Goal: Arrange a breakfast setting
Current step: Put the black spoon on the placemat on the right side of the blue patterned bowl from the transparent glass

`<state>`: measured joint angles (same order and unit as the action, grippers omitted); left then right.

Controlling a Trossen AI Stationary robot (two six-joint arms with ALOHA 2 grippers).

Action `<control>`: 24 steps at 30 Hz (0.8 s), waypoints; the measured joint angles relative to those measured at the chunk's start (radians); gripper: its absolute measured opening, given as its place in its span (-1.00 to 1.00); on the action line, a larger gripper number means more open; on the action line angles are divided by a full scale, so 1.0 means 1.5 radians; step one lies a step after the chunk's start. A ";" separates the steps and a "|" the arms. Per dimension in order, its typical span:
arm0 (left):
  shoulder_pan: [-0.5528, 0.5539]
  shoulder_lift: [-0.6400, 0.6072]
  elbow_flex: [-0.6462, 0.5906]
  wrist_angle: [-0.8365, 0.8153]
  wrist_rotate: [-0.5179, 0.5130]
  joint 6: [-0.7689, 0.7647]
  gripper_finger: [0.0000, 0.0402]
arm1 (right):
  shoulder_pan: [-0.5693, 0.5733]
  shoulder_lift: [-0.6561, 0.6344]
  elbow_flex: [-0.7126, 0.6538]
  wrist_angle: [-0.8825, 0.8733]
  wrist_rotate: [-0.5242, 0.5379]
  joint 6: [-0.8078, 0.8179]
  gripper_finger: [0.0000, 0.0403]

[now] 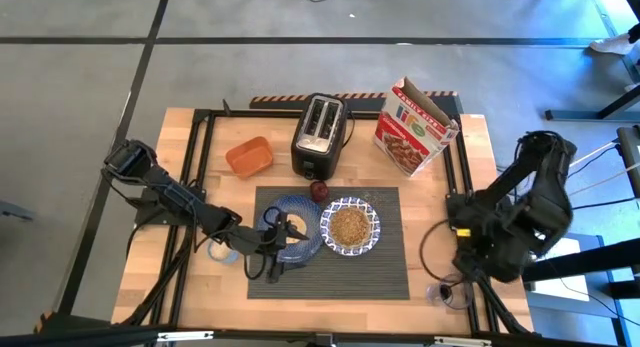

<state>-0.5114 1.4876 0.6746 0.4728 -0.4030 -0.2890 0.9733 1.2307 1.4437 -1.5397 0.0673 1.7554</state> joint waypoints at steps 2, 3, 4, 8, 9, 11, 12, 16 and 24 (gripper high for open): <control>0.000 0.000 0.000 0.000 0.000 -0.006 0.71 | 0.041 0.008 0.000 0.000 0.000 0.056 0.27; 0.000 0.000 0.000 0.000 0.000 -0.010 0.71 | 0.059 0.014 -0.002 0.001 -0.001 0.078 0.27; 0.000 0.000 0.000 0.000 0.000 -0.011 0.71 | 0.075 0.017 -0.008 0.004 -0.005 0.096 0.27; 0.000 0.000 0.000 0.000 0.000 -0.012 0.71 | 0.120 0.020 -0.056 0.053 -0.024 0.156 0.27; 0.000 0.000 0.000 0.000 -0.002 -0.012 0.71 | 0.128 0.020 -0.071 0.074 -0.025 0.159 0.27; 0.000 0.000 0.000 0.000 -0.011 -0.016 0.71 | 0.142 0.020 -0.099 0.102 -0.031 0.163 0.27; 0.000 0.000 0.000 0.000 -0.019 -0.019 0.71 | 0.147 0.020 -0.110 0.107 -0.036 0.170 0.27; 0.000 0.000 0.000 0.000 -0.033 -0.028 0.71 | 0.151 0.020 -0.150 0.135 -0.040 0.166 0.27; -0.002 0.000 0.000 0.000 -0.035 -0.052 0.71 | 0.150 0.020 -0.217 0.209 -0.041 0.129 0.15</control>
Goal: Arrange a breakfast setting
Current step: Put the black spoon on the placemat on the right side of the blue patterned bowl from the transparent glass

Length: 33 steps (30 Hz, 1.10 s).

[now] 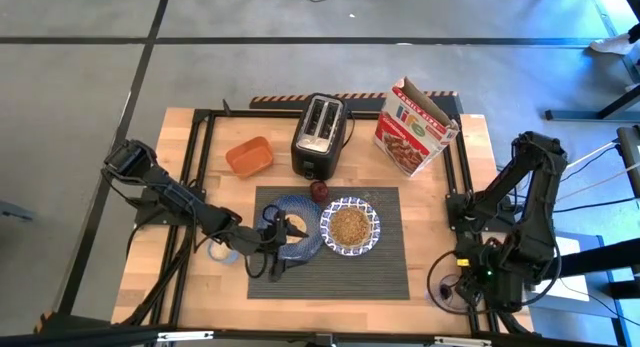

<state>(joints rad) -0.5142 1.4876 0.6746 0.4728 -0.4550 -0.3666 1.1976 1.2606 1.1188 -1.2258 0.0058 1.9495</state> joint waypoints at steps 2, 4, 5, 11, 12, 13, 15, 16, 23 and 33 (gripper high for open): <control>0.000 0.000 0.000 0.000 -0.002 -0.009 0.71 | 0.000 0.000 -0.015 0.016 0.000 -0.010 0.06; 0.000 0.000 0.000 0.000 -0.002 -0.011 0.71 | 0.000 0.000 -0.024 0.027 0.001 -0.015 -0.05; 0.000 0.000 0.000 0.000 -0.002 -0.011 0.71 | 0.000 0.000 -0.026 0.027 0.000 -0.016 -0.11; 0.000 0.000 0.000 0.000 -0.005 -0.011 0.71 | 0.000 0.000 -0.027 0.028 0.002 -0.031 -0.40; 0.000 0.000 0.000 0.000 -0.005 -0.011 0.71 | 0.000 0.000 -0.027 0.028 0.002 -0.032 -0.43; 0.000 0.000 0.000 0.000 -0.005 -0.011 0.71 | 0.000 0.000 -0.027 0.028 0.002 -0.033 -0.46; 0.000 0.000 0.000 0.000 -0.005 -0.011 0.71 | 0.000 0.000 -0.027 0.027 0.006 -0.034 -0.51; 0.000 0.000 0.000 0.000 -0.006 -0.011 0.71 | 0.000 0.000 -0.027 0.027 0.008 -0.034 -0.53; 0.000 0.000 0.000 0.000 -0.006 -0.002 0.71 | 0.000 0.000 -0.012 0.015 0.007 -0.034 -0.65; 0.000 -0.001 0.000 0.000 -0.006 0.002 0.71 | 0.000 -0.001 0.005 0.002 0.019 -0.035 -0.96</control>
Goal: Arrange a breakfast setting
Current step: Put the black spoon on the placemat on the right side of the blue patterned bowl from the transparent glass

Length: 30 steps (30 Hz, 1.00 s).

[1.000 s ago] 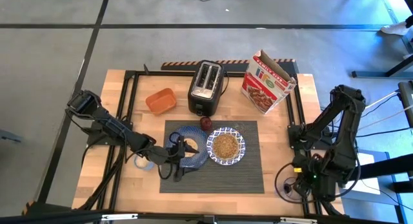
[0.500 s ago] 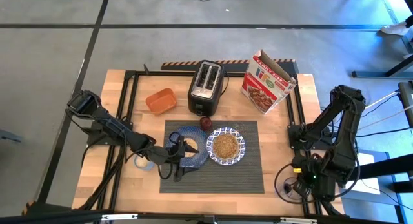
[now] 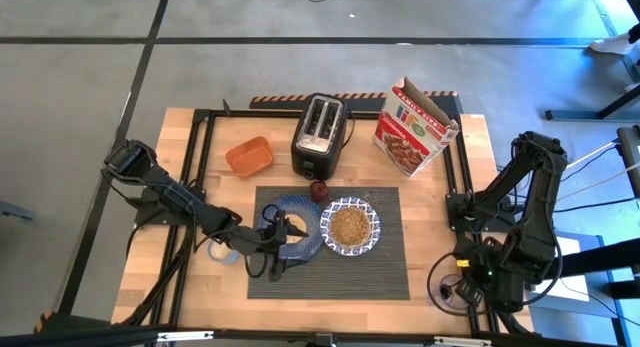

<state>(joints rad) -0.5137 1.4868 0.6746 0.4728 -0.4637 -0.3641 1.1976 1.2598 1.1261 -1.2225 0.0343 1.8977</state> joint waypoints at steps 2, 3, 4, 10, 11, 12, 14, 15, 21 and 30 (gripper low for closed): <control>0.000 0.000 0.000 0.000 0.000 0.000 0.71 | 0.000 0.000 0.000 0.001 0.000 0.000 -0.98; 0.000 0.000 0.000 0.000 0.000 0.000 0.71 | 0.000 0.000 0.000 0.001 0.000 0.000 -0.97; 0.000 0.000 0.000 0.000 0.000 0.000 0.71 | 0.000 0.000 0.000 0.000 0.000 0.000 -0.95; 0.000 0.000 0.000 0.000 0.000 0.000 0.71 | 0.000 0.000 0.005 -0.002 -0.003 0.000 -0.98; 0.000 0.000 0.000 0.000 0.000 0.000 0.71 | 0.000 0.000 0.010 -0.007 -0.006 0.000 -0.98; 0.000 0.000 0.000 0.000 0.000 0.000 0.71 | 0.000 0.000 0.016 -0.011 -0.006 0.000 -0.98; 0.000 0.000 0.000 0.000 0.000 0.001 0.71 | 0.000 0.000 0.035 -0.026 -0.002 0.000 -0.98; 0.000 0.000 0.000 0.000 0.000 0.001 0.71 | 0.000 0.000 0.045 -0.034 0.000 0.000 -0.99; 0.000 0.000 0.000 0.000 0.000 0.005 0.71 | 0.000 0.000 0.104 -0.083 -0.001 0.000 -0.99; 0.000 0.000 0.000 0.000 0.000 0.012 0.71 | 0.000 0.000 0.246 -0.216 0.001 0.030 -1.00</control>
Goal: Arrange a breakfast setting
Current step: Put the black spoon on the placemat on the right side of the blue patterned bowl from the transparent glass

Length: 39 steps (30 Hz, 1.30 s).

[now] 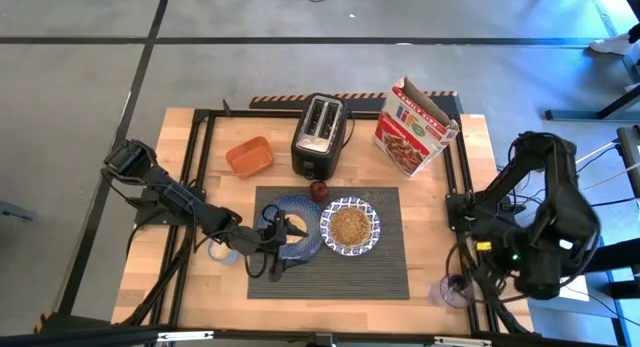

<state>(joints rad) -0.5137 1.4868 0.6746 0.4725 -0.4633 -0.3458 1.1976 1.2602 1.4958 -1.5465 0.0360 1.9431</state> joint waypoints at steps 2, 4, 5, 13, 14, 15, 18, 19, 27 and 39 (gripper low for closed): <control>0.000 0.000 0.000 0.000 0.000 0.000 0.71 | 0.000 0.000 0.036 -0.020 0.004 0.015 -1.00; 0.000 0.000 0.000 0.000 0.000 0.000 0.71 | 0.000 -0.008 0.061 -0.013 0.024 0.017 -1.00; 0.000 0.000 0.000 0.000 0.000 0.000 0.71 | 0.000 -0.011 0.074 -0.017 0.040 0.018 -1.00; 0.000 0.000 0.000 0.002 0.000 0.011 0.71 | 0.000 -0.021 0.107 -0.017 0.205 -0.074 -1.00; 0.000 0.000 0.000 0.002 0.000 0.011 0.71 | 0.000 -0.021 0.104 -0.017 0.243 -0.100 -1.00; 0.000 0.000 0.000 0.002 0.000 0.011 0.71 | 0.000 -0.022 0.099 -0.016 0.280 -0.125 -1.00; 0.000 0.000 0.000 0.013 0.000 0.011 0.71 | 0.000 -0.022 0.067 -0.010 0.372 -0.204 -1.00; 0.000 0.000 0.000 0.015 0.000 0.011 0.71 | 0.000 -0.022 0.052 -0.008 0.407 -0.224 -1.00; 0.000 0.000 0.000 0.040 0.004 0.021 0.71 | -0.002 -0.023 -0.112 0.091 0.629 -0.329 -1.00; 0.005 0.000 0.001 0.061 -0.042 0.048 0.71 | -0.154 -0.035 -0.387 0.662 0.651 -0.721 -1.00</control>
<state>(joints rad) -0.5060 1.4868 0.6754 0.5632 -0.5261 -0.2745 0.9661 1.2083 0.9147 -0.5535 1.0121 0.8619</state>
